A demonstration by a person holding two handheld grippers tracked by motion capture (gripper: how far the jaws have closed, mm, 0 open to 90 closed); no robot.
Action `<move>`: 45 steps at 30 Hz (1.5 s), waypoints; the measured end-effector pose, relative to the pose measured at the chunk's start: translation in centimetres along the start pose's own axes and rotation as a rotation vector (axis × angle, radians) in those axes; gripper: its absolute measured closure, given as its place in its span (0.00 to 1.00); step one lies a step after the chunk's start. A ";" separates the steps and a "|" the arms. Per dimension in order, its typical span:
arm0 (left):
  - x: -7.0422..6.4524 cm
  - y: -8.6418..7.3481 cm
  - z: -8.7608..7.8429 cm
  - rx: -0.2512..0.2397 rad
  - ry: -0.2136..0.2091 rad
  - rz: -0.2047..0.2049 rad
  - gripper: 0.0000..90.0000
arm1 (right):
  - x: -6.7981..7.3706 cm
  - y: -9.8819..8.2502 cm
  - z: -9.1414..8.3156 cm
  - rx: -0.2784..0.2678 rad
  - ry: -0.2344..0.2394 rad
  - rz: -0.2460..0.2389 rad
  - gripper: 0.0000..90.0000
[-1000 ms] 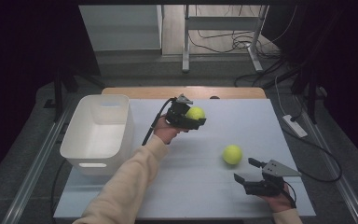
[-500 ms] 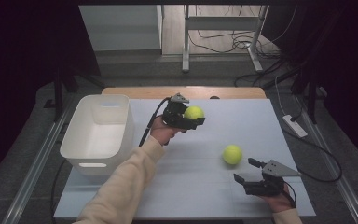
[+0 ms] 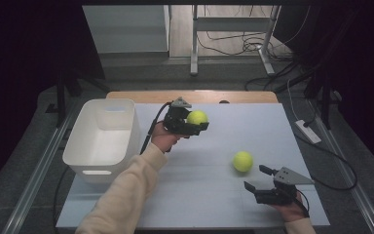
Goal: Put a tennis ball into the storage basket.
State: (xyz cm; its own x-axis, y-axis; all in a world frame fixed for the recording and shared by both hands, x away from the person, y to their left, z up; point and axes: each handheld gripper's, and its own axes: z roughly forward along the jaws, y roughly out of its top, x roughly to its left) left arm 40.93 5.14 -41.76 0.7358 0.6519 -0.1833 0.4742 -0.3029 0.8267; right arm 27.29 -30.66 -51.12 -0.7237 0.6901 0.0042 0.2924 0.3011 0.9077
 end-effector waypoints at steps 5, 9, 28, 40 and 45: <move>0.1 -0.1 -0.4 -0.006 0.002 0.000 0.29 | 0.0 0.0 0.0 0.000 0.000 0.000 0.16; 0.1 -0.2 -1.1 -0.017 0.013 0.008 0.29 | 0.0 0.0 0.0 0.001 -0.001 -0.001 0.16; 0.1 -0.5 -3.4 -0.062 0.037 0.011 0.29 | 0.0 0.0 0.0 0.000 -0.005 -0.005 0.16; -0.3 -0.4 -4.3 -0.079 0.040 0.023 0.29 | 0.0 0.1 0.0 -0.003 -0.006 -0.006 0.16; -0.5 -0.3 -4.9 -0.089 0.045 0.031 0.29 | 0.1 0.1 0.0 -0.003 -0.006 -0.006 0.16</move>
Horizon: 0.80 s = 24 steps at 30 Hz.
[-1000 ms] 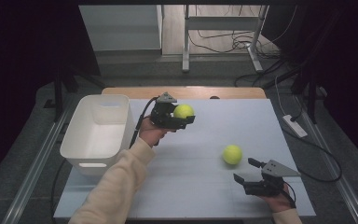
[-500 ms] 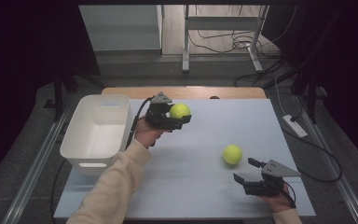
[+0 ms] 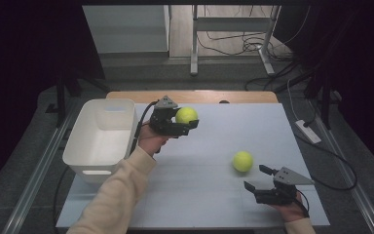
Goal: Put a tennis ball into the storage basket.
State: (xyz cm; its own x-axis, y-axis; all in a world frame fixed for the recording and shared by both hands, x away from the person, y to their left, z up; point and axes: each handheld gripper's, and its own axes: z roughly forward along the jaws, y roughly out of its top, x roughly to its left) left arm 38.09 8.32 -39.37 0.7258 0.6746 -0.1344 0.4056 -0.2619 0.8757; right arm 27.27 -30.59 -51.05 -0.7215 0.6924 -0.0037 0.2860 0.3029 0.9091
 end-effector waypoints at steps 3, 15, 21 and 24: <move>0.0 0.1 -0.5 -0.010 0.001 -0.001 0.29 | 0.0 0.0 0.0 -0.002 0.002 0.002 0.16; 0.0 0.3 -2.3 -0.044 0.006 -0.001 0.29 | 0.1 0.0 0.0 -0.002 0.000 0.002 0.16; 0.2 0.4 -3.1 -0.060 0.007 -0.006 0.29 | 0.1 0.0 0.0 0.001 -0.002 0.000 0.16; 0.2 0.4 -3.5 -0.068 0.010 -0.007 0.29 | 0.1 0.0 0.0 0.001 -0.001 -0.001 0.16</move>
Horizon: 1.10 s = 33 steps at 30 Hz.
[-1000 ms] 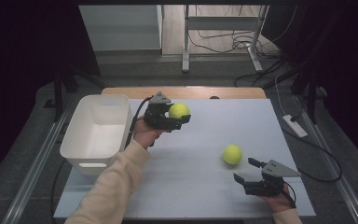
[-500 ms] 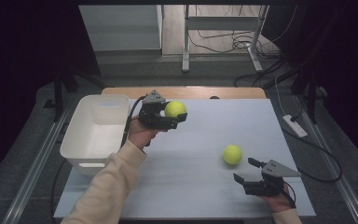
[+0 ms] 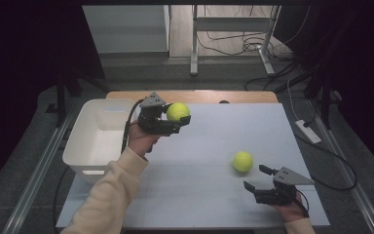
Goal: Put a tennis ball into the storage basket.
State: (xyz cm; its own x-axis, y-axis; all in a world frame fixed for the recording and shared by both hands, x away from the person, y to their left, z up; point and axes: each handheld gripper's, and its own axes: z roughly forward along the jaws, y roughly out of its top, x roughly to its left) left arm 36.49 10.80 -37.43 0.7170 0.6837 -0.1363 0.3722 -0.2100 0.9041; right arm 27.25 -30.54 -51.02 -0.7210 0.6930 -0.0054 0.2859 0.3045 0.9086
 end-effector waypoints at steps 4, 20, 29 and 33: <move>0.1 0.0 -0.4 -0.009 0.005 -0.004 0.29 | 0.0 0.0 0.0 0.000 0.000 0.000 0.16; 0.8 -0.1 -2.0 -0.041 0.023 -0.018 0.29 | 0.0 0.0 0.0 0.000 0.002 -0.001 0.16; 1.1 -0.1 -2.6 -0.051 0.033 -0.026 0.29 | 0.0 0.0 0.1 0.000 0.002 -0.002 0.16; 1.2 -0.1 -2.7 -0.055 0.036 -0.027 0.29 | 0.0 0.0 0.1 0.000 0.003 -0.002 0.16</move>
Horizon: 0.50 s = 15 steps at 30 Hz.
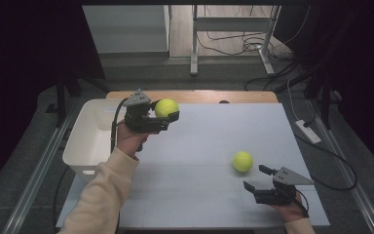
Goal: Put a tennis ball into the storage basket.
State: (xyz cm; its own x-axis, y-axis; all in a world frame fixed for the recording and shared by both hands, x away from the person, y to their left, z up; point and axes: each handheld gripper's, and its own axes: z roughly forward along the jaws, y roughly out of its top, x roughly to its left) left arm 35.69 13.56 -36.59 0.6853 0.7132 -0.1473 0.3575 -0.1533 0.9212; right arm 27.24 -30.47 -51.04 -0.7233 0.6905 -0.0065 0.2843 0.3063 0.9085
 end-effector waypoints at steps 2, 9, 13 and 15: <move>0.0 0.0 -0.1 -0.001 0.002 -0.001 0.29 | 0.0 0.0 0.0 0.000 0.000 0.000 0.16; 0.2 0.2 -0.5 -0.007 0.013 0.001 0.29 | 0.0 0.0 0.0 -0.001 0.001 0.000 0.16; 0.3 0.4 -0.7 -0.009 0.020 0.003 0.29 | 0.0 0.0 0.0 -0.001 0.001 0.000 0.16; 0.4 0.5 -0.9 -0.011 0.026 0.005 0.29 | 0.0 0.0 0.0 -0.001 0.001 0.000 0.16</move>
State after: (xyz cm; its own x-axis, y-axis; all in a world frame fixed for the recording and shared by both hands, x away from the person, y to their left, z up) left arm 35.55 14.39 -35.88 0.6707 0.7297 -0.1331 0.3468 -0.1499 0.9259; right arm 27.25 -30.45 -51.04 -0.7241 0.6897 -0.0061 0.2835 0.3057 0.9089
